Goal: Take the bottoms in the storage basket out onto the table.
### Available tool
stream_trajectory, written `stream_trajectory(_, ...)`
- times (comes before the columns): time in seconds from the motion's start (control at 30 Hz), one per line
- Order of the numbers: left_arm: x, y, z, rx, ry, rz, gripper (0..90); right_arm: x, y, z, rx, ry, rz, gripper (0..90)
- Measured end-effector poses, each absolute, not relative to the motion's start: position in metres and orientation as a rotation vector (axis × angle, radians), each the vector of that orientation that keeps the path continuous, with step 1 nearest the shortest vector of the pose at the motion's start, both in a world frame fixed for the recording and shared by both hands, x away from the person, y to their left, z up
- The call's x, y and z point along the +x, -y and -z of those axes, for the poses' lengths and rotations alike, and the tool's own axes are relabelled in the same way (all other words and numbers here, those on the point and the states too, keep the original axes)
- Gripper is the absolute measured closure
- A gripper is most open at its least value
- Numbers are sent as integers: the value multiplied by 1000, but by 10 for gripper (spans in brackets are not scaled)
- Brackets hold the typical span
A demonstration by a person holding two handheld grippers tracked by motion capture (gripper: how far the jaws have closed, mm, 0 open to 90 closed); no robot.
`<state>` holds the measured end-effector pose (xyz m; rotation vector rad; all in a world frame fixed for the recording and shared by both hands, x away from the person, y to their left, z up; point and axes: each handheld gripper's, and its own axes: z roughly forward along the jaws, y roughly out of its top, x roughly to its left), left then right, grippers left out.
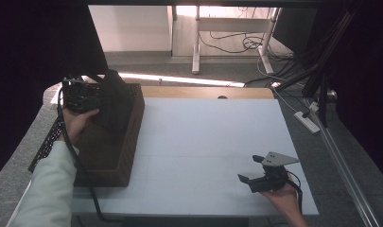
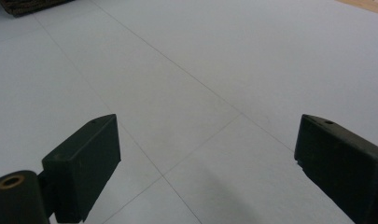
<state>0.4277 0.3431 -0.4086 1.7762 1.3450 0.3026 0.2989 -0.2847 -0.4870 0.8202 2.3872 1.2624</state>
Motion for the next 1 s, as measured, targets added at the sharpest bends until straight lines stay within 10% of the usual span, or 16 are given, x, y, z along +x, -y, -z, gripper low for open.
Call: stream_trajectory(1.0, 409, -342, 387, 1688, -1262, -335, 770, 299, 285, 487, 822, -2385, -1261, 72)
